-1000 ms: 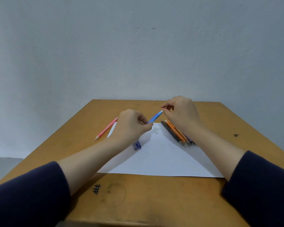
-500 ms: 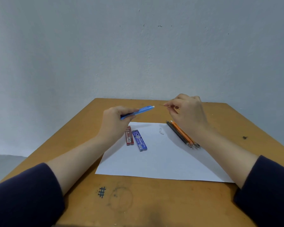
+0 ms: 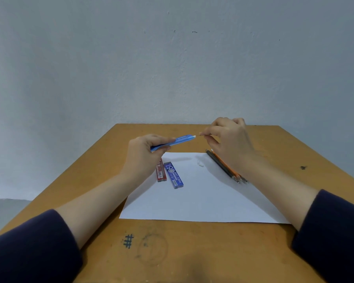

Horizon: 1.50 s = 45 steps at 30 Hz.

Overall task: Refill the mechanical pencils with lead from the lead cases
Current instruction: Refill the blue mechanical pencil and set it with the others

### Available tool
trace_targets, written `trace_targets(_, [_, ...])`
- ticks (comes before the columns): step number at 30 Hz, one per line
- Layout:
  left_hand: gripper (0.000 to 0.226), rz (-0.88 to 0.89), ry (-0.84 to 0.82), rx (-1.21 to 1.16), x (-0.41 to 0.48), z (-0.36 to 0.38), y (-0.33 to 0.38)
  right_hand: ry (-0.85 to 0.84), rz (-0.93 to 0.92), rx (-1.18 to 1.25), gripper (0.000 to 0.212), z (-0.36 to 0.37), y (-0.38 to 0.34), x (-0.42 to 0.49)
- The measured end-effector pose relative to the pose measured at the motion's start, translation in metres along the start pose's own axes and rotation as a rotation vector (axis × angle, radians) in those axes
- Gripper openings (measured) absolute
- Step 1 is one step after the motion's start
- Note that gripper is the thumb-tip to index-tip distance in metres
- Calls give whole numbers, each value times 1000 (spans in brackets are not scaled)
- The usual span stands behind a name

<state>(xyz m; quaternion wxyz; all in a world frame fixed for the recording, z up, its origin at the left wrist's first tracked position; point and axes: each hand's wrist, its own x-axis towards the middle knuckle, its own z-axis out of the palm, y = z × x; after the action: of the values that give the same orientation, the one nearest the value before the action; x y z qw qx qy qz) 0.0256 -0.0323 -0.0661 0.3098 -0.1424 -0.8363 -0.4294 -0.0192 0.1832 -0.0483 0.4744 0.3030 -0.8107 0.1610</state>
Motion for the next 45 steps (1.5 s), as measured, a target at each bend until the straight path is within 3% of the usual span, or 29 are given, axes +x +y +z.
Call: trace_targets(45, [30, 24, 4, -18, -1, 0, -3, 30, -75, -69, 16, 1, 0, 1])
